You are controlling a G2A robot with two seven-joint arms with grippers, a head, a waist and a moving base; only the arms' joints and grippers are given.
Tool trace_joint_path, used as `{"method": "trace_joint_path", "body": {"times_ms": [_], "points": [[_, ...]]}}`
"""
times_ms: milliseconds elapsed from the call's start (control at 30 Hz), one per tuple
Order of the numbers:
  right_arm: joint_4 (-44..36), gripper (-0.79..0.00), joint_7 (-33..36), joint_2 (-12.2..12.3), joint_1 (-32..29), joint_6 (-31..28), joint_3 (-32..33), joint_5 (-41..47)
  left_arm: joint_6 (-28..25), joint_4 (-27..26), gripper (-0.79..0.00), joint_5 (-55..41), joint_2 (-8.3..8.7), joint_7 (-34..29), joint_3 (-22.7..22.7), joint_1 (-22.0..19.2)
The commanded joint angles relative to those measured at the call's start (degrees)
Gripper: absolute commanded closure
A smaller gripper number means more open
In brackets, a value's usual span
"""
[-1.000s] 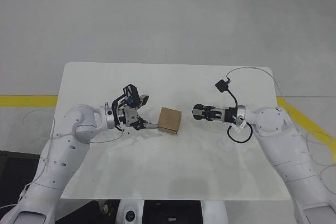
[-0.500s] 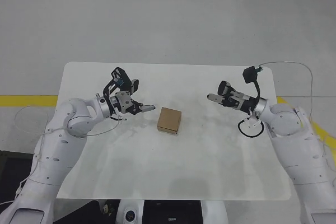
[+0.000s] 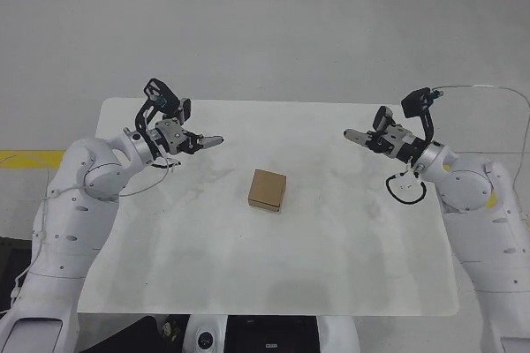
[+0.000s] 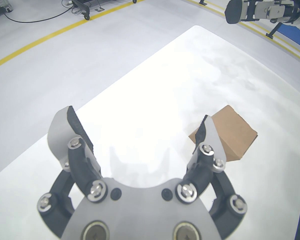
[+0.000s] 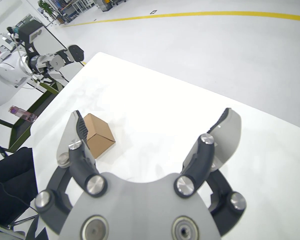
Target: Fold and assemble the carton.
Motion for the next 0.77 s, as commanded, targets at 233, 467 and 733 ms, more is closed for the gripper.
{"method": "trace_joint_path", "body": {"times_ms": [233, 467, 733], "points": [[-4.26, -0.785, -3.48, 0.41, -2.57, 3.96, 1.89, -4.43, 0.03, -0.4, -0.785, -4.56, 0.46, -1.76, -1.93, -0.81], [-4.26, -0.785, -3.48, 0.41, -2.57, 3.96, 1.89, -4.43, 0.08, -1.0, -0.785, -4.95, 0.66, -2.21, -2.52, -0.82], [-4.26, -0.785, -3.48, 0.41, -2.57, 3.96, 1.89, -4.43, 0.08, -0.98, -0.785, -4.94, 0.65, -2.2, -2.5, -0.82]]}}
